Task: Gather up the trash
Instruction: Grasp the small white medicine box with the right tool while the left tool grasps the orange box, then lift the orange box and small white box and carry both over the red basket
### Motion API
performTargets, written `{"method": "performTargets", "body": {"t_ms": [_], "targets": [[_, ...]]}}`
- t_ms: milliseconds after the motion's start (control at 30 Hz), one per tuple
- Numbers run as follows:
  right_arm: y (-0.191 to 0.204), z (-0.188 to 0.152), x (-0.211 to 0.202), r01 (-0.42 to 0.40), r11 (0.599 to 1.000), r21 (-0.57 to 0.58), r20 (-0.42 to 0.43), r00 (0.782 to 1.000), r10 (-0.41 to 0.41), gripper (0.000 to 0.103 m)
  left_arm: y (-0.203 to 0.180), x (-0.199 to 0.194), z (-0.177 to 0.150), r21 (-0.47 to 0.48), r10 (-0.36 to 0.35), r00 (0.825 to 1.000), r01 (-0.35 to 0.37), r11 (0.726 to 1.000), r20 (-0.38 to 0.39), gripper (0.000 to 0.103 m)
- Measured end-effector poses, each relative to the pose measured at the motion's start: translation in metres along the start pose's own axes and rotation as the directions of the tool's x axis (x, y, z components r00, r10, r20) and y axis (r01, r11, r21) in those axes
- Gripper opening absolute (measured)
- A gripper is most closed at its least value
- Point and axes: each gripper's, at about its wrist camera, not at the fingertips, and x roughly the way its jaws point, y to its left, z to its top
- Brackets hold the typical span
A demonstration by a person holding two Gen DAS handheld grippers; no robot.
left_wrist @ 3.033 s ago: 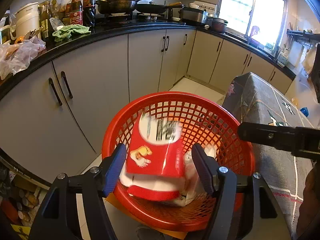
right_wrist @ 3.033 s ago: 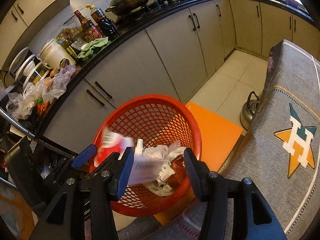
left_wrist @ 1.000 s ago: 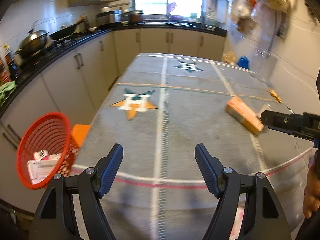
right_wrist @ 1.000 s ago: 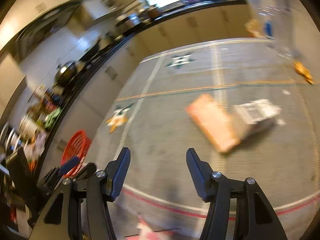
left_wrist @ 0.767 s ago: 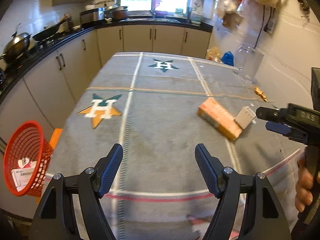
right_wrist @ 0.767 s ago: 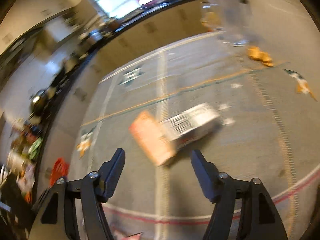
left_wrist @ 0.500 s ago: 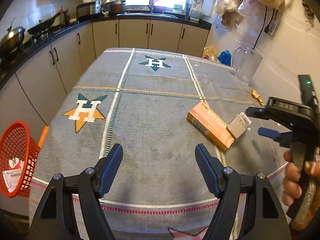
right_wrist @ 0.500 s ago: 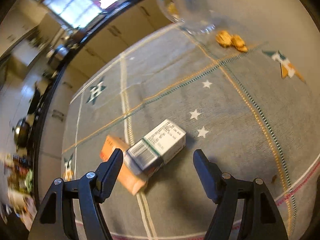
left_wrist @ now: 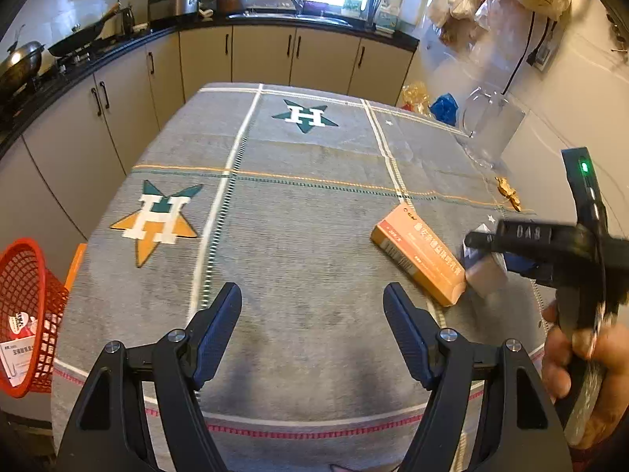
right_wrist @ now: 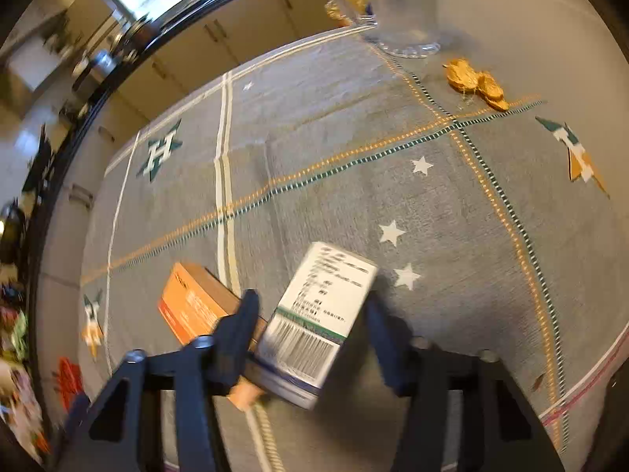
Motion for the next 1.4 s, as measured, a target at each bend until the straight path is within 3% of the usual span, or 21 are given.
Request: {"method": "performTargets", "body": {"t_ms": [133,300,433,500,600,767,900,1100,1167,1233,1267,1400], "targets": [[-0.004,-0.004,0.003,-0.001,0.997,-0.072,-0.004,1.0,0.001,0.042,-0.009,0.012,0.003,-0.011,-0.02,0.999,0.02,1.0,-0.038,0.073],[0.004,-0.025,0.001,-0.114,0.983,-0.142,-0.034,0.993,0.11,0.041,-0.014,0.02,0.005,-0.025,-0.017,0.998,0.015,1.0,-0.063,0.073],[0.019,-0.046,0.001,-0.281,0.937,-0.209,-0.121,0.958,0.26,0.041,-0.014,0.022,0.008,-0.038,-0.005,0.998,0.002,0.999,-0.065,0.073],[0.017,-0.05,-0.001,-0.32,0.925,-0.205,-0.138,0.945,0.296,0.041,-0.014,0.024,0.01,-0.043,0.003,0.998,-0.006,0.999,-0.066,0.073],[0.009,-0.048,-0.015,-0.235,0.944,-0.232,-0.037,0.972,0.232,0.041,-0.017,0.031,0.013,-0.049,0.003,0.997,-0.007,0.999,-0.073,0.073],[-0.013,-0.044,-0.03,-0.178,0.962,-0.207,0.038,0.981,0.19,0.041,-0.038,0.044,0.016,-0.008,-0.011,0.996,0.011,1.0,-0.083,0.073],[-0.025,-0.04,-0.033,-0.152,0.97,-0.189,0.062,0.984,0.166,0.041,-0.063,0.056,0.018,0.075,0.032,0.997,-0.026,0.997,-0.074,0.074],[-0.029,-0.033,-0.028,-0.148,0.975,-0.165,0.068,0.985,0.161,0.041,-0.073,0.082,0.018,0.106,0.091,0.991,-0.081,0.991,-0.093,0.074],[-0.03,-0.033,-0.027,-0.153,0.974,-0.166,0.066,0.984,0.166,0.041,-0.073,0.087,0.017,0.107,0.09,0.991,-0.079,0.991,-0.099,0.07],[-0.029,-0.032,-0.027,-0.148,0.974,-0.174,0.073,0.984,0.162,0.041,-0.072,0.092,0.015,0.113,0.088,0.989,-0.075,0.991,-0.116,0.052],[-0.027,-0.033,-0.027,-0.147,0.973,-0.175,0.076,0.984,0.162,0.041,-0.073,0.094,0.014,0.114,0.085,0.989,-0.071,0.991,-0.123,0.047],[-0.022,-0.037,-0.027,-0.145,0.971,-0.19,0.082,0.983,0.163,0.041,-0.071,0.091,0.009,0.135,0.082,0.991,-0.067,0.989,-0.108,0.047]]}}
